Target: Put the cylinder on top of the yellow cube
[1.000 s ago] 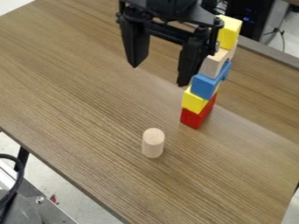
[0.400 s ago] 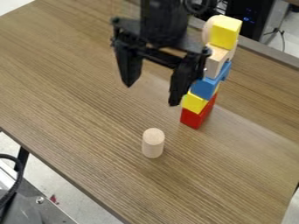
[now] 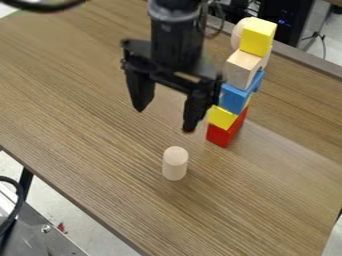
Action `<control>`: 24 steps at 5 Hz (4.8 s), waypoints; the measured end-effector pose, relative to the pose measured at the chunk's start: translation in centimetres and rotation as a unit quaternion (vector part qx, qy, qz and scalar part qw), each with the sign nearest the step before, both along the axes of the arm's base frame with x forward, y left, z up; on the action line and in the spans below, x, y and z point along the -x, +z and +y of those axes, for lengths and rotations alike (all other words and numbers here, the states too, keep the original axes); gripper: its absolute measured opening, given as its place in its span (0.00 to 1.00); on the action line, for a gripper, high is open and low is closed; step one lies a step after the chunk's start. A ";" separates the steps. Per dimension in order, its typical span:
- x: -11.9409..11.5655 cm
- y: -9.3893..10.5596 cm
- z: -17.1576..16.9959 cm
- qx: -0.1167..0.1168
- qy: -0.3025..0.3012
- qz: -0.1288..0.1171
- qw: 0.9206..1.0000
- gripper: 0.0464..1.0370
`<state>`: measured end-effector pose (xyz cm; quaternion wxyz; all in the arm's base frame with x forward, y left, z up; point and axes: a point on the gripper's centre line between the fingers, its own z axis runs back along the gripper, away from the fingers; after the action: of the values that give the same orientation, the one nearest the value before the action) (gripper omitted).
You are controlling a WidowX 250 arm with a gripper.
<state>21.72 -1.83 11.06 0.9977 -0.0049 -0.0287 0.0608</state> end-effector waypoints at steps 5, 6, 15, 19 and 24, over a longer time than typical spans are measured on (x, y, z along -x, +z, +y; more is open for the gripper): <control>0.6 -5.5 -0.1 -0.026 0.007 -0.002 1.000 0.96; 1.0 -6.0 -0.4 -0.028 0.009 0.002 1.000 0.96; -2.1 -5.5 0.5 -0.025 0.035 0.010 0.999 0.47; -3.6 4.9 0.7 0.018 0.033 -0.024 0.999 0.47; -10.1 11.2 -1.6 -0.009 -0.048 0.026 0.998 0.47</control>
<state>31.78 -3.43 22.28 0.9999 0.0043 -0.0029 0.0127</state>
